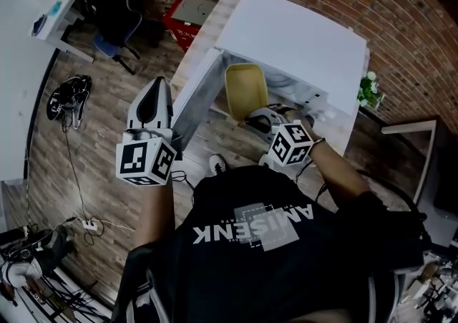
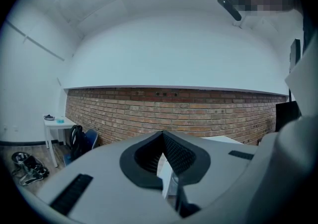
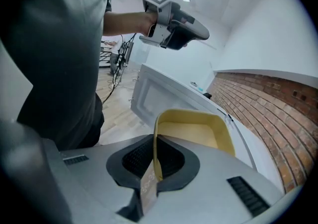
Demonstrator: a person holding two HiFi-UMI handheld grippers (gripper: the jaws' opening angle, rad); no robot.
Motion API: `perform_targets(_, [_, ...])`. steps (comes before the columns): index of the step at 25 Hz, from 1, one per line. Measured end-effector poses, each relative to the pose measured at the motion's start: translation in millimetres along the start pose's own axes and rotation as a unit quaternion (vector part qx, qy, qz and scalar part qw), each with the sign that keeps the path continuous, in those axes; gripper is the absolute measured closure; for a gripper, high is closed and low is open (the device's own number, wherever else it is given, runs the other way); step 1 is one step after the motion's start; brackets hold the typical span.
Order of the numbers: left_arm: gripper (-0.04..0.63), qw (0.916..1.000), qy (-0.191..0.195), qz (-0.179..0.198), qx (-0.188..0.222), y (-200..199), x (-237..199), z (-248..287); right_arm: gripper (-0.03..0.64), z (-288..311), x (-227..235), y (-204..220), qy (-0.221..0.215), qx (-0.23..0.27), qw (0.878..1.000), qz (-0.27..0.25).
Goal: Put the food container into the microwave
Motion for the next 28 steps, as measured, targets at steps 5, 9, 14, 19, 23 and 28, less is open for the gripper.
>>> perform_targets(5, [0.583, 0.9999, -0.010, -0.005, -0.004, 5.6, -2.4, -2.6, 0.568, 9.5, 4.7, 20.9, 0.007, -0.025, 1.000, 0.010])
perform_targets(9, [0.583, 0.9999, -0.011, -0.005, -0.005, 6.2, -1.7, -2.8, 0.568, 16.7, 9.3, 33.9, 0.013, -0.040, 0.999, 0.017])
perform_targets(14, [0.583, 1.0000, -0.005, -0.001, -0.007, 5.2, 0.9, -1.4, 0.568, 25.3, 15.5, 50.7, 0.033, -0.067, 0.996, 0.038])
perform_targets(19, [0.583, 0.9999, -0.003, 0.000, -0.012, 7.8, 3.8, 0.5, 0.568, 32.2, 29.4, 66.6, 0.066, -0.092, 0.992, 0.062])
perform_targets(23, [0.583, 0.9999, -0.002, 0.000, -0.014, 9.4, 4.6, 1.5, 0.568, 37.8, 42.4, 81.8, 0.097, -0.117, 0.985, 0.081])
perform_targets(28, [0.583, 0.9999, -0.008, 0.000, -0.011, 7.5, 0.7, 0.8, 0.568, 45.8, 52.0, 97.4, 0.130, -0.142, 0.978, 0.085])
Point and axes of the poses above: the fingertips, and each gripper's own axes: z forward along the fingers, x to its right, y out of its underside, the point moved 7 cm from there along -z, backward along the fingers
